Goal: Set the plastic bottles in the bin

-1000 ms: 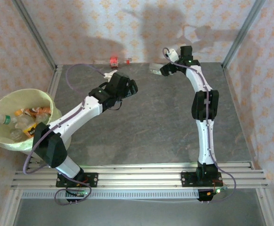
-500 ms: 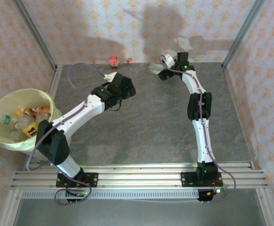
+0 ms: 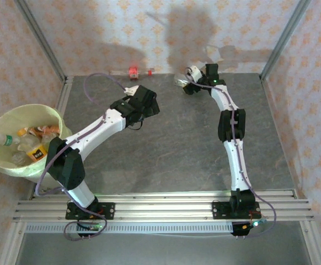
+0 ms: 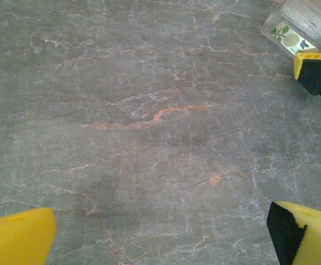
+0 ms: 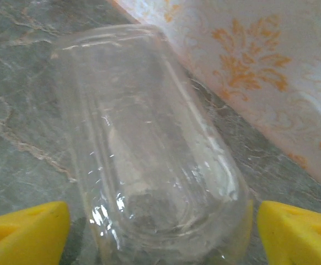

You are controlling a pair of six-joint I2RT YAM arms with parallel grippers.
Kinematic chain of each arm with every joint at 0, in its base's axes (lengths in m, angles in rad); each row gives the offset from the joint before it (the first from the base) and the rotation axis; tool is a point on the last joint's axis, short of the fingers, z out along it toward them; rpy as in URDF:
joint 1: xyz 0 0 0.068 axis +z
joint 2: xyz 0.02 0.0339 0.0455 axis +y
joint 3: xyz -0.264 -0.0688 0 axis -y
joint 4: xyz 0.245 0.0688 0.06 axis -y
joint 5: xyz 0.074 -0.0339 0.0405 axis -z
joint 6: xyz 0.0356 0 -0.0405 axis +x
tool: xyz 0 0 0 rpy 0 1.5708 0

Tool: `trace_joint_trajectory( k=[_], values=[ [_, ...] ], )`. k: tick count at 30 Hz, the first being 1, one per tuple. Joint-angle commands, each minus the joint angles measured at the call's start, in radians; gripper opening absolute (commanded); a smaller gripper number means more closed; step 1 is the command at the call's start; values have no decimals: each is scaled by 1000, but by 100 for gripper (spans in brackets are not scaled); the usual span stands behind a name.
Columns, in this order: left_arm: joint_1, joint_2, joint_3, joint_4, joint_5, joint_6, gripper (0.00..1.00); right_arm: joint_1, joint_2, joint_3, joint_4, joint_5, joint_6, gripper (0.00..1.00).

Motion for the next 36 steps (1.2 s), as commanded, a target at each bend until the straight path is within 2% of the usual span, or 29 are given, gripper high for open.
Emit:
trace_joint_trajectory(
  k=[1,7,11,14,21,23,28,32,36],
  values=[
    [10,1,17,-21,-23,10,100,16,-19,25,-44,-68,-19,80],
    [11,-1,-3,-6,-4,10,100,22,-109,-66,-75,-63,-49,62],
    [10,-6,-9,6,6,15,100,25,-210,-226,-52,-49,-75,55],
    [10,-9,-11,18,19,15,100,27,-319,-406,46,-34,-50,51],
    [10,-63,-85,149,93,1,100,30,-662,-962,537,-7,152,44],
    [11,-89,-116,204,124,0,100,30,-745,-1070,606,-3,216,41],
    [12,-147,-176,366,260,10,100,45,-951,-1289,685,-52,342,37],
    [12,-186,-228,515,363,-1,100,102,-1087,-1420,669,37,409,36],
    [13,-203,-262,608,397,-16,100,156,-1163,-1499,650,72,582,37]
  ],
)
